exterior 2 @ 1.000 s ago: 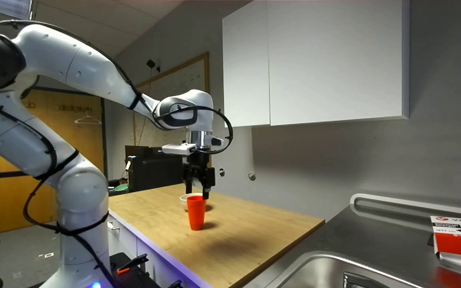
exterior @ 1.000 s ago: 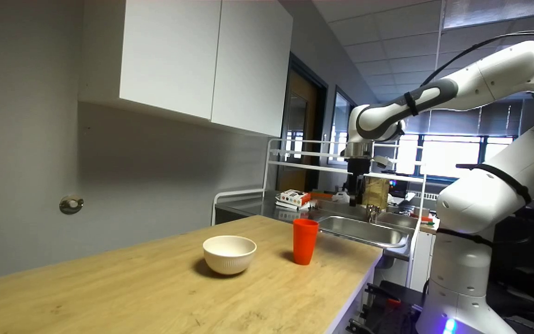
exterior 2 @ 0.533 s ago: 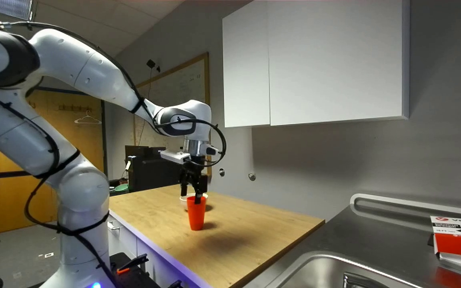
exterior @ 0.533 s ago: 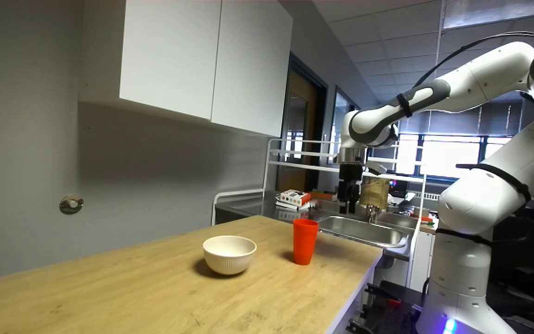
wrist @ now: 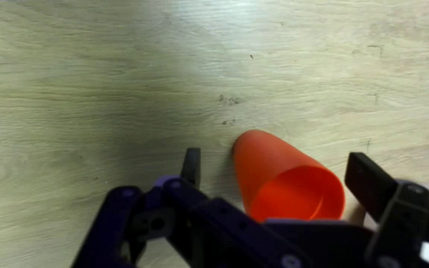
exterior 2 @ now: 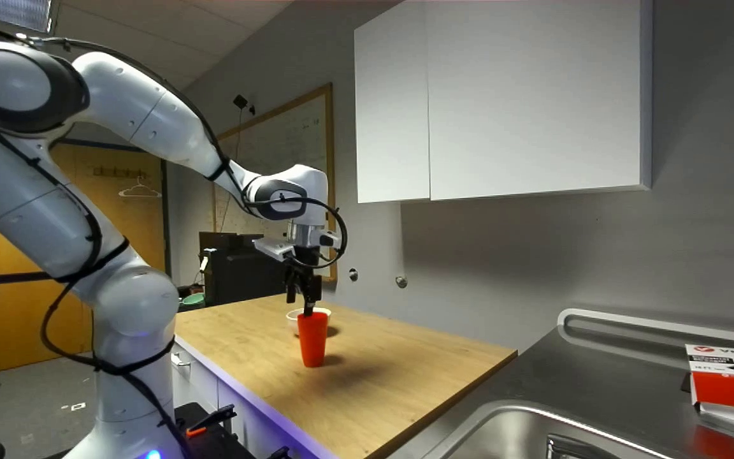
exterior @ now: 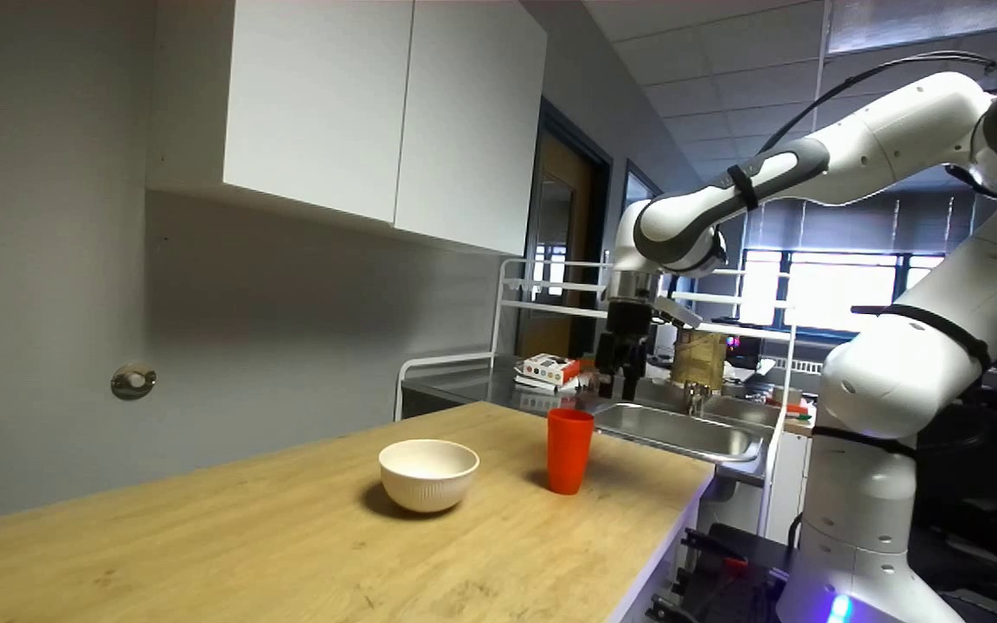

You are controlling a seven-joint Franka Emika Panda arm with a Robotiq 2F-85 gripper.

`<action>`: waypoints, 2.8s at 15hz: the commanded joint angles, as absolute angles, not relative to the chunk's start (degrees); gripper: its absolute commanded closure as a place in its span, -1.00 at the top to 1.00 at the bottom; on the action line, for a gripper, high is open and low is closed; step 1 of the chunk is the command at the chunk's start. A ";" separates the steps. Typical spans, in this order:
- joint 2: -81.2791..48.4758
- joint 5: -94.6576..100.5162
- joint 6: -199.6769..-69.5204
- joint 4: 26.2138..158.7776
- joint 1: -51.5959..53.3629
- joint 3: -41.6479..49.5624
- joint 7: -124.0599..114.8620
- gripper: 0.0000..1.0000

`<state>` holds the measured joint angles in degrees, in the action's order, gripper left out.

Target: Pour the contents of the orange cup into the bowl

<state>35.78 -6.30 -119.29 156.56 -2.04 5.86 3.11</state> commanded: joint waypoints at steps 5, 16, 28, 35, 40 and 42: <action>26.52 -7.57 -124.29 151.65 -1.77 3.00 -2.79 1.00; 14.63 -8.03 -125.83 146.65 -4.07 5.71 -1.49 1.00; 11.35 -7.15 -126.16 145.94 -5.08 5.80 -2.56 -0.64; 15.10 -2.44 -127.28 147.39 -4.32 2.20 -8.72 -0.97; 17.70 7.01 -125.92 146.04 -4.61 -3.69 -24.77 -0.97; 17.89 8.85 -123.56 144.63 -4.03 -5.72 -28.34 -0.97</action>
